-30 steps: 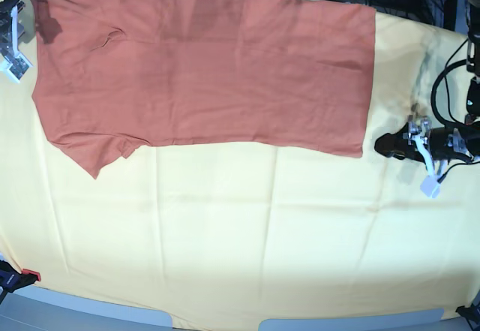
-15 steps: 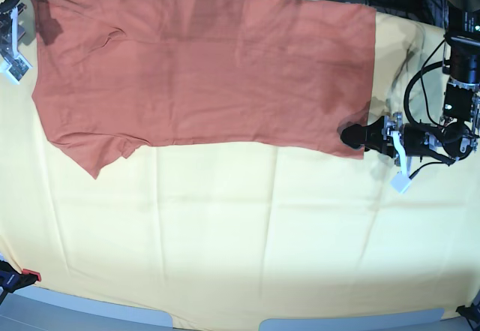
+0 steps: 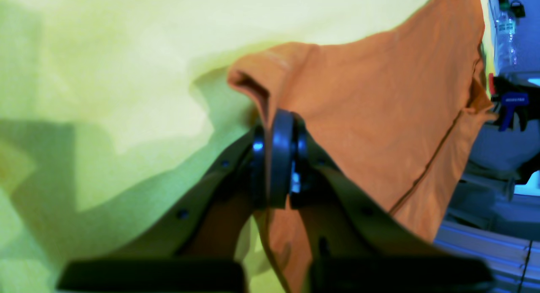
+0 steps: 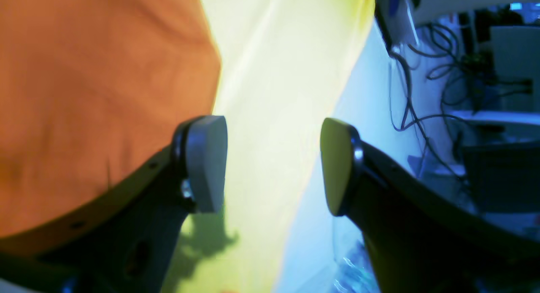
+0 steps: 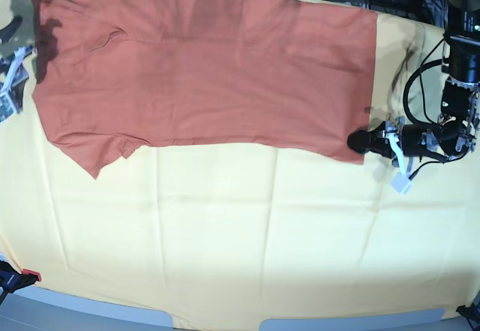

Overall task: Fold the T-shirt properly
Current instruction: 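Move both grippers to the shirt's side edge and grasp it, then lift the side edge with both grippers and fold it over the shirt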

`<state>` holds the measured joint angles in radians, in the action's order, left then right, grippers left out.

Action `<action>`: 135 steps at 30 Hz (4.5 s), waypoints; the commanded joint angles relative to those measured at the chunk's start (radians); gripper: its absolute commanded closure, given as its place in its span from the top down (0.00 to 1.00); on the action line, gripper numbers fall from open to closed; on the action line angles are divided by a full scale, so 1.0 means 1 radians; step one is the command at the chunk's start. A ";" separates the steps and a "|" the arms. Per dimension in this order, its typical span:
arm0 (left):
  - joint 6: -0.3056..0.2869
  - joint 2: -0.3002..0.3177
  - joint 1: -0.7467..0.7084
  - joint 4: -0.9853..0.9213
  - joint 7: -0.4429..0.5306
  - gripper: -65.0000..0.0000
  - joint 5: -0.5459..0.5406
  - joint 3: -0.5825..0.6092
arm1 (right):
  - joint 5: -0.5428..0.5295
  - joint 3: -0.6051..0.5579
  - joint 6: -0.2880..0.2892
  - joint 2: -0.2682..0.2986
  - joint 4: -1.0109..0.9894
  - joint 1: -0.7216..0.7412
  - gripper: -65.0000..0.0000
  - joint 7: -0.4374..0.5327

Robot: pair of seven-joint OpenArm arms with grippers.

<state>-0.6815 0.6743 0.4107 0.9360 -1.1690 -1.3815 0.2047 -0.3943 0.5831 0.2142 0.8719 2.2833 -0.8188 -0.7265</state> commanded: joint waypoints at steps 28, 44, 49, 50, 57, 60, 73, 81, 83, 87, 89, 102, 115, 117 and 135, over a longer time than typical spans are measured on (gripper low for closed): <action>0.000 0.021 0.024 0.012 0.014 0.00 -0.021 -0.007 | -0.714 0.009 0.484 -0.328 -1.319 0.916 0.57 -0.257; 0.000 0.021 0.028 0.012 0.017 0.00 -0.021 -0.007 | -0.717 -0.160 0.484 -0.324 -1.315 0.917 0.28 -0.292; 0.000 0.021 0.039 0.012 0.018 0.00 -0.021 -0.010 | -0.719 -0.160 0.484 -0.280 -1.289 0.918 0.11 -0.292; 0.000 0.021 0.042 0.012 0.017 0.00 -0.021 -0.010 | -0.729 -0.160 0.484 -0.271 -1.283 0.918 0.09 -0.293; -0.015 0.021 0.079 0.012 0.018 0.00 -0.020 -0.010 | -0.792 -0.160 0.484 -0.244 -1.275 0.919 0.00 -0.283; -0.014 0.020 0.106 0.012 0.018 0.00 -0.013 -0.010 | -0.787 -0.160 0.484 -0.245 -1.275 0.919 0.00 -0.254; -0.017 -0.003 0.136 0.011 0.189 0.00 0.164 -0.010 | -0.574 -0.195 0.484 -0.251 -1.275 1.058 0.00 -0.136; -0.017 -0.010 0.136 0.011 0.373 0.00 0.348 -0.010 | -0.354 -0.325 0.484 -0.262 -1.275 1.102 0.00 0.032; -0.017 -0.010 0.136 0.011 0.410 0.00 0.381 -0.010 | -0.308 -0.333 0.478 -0.262 -1.275 1.112 0.00 0.064; -0.017 -0.010 0.136 0.011 0.467 0.00 0.425 -0.010 | -0.278 -0.335 0.455 -0.262 -1.275 1.144 0.00 0.080; -0.017 -0.013 0.135 0.011 0.494 0.00 0.440 -0.010 | -0.277 -0.335 0.456 -0.262 -1.275 1.157 0.00 0.085; -0.017 -0.056 0.159 0.011 0.507 0.00 0.498 -0.021 | -0.238 -0.335 0.469 -0.259 -1.275 1.184 0.00 0.099; -0.017 -0.027 0.169 0.057 0.094 0.00 0.019 -0.049 | -0.450 -0.336 0.484 -0.223 -1.275 1.176 0.00 -0.115; -0.017 -0.014 0.169 0.083 0.043 0.00 -0.032 -0.049 | -0.481 -0.336 0.484 -0.217 -1.275 1.176 0.00 -0.146; -0.017 0.062 0.149 0.219 -0.127 0.00 -0.102 -0.050 | -0.527 -0.336 0.484 -0.201 -1.275 1.129 0.00 -0.187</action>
<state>-0.6899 0.7170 0.5304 1.1393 -1.3060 -1.4593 0.1661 -0.9012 0.2417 0.6891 0.6426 0.9901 0.2855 -0.9325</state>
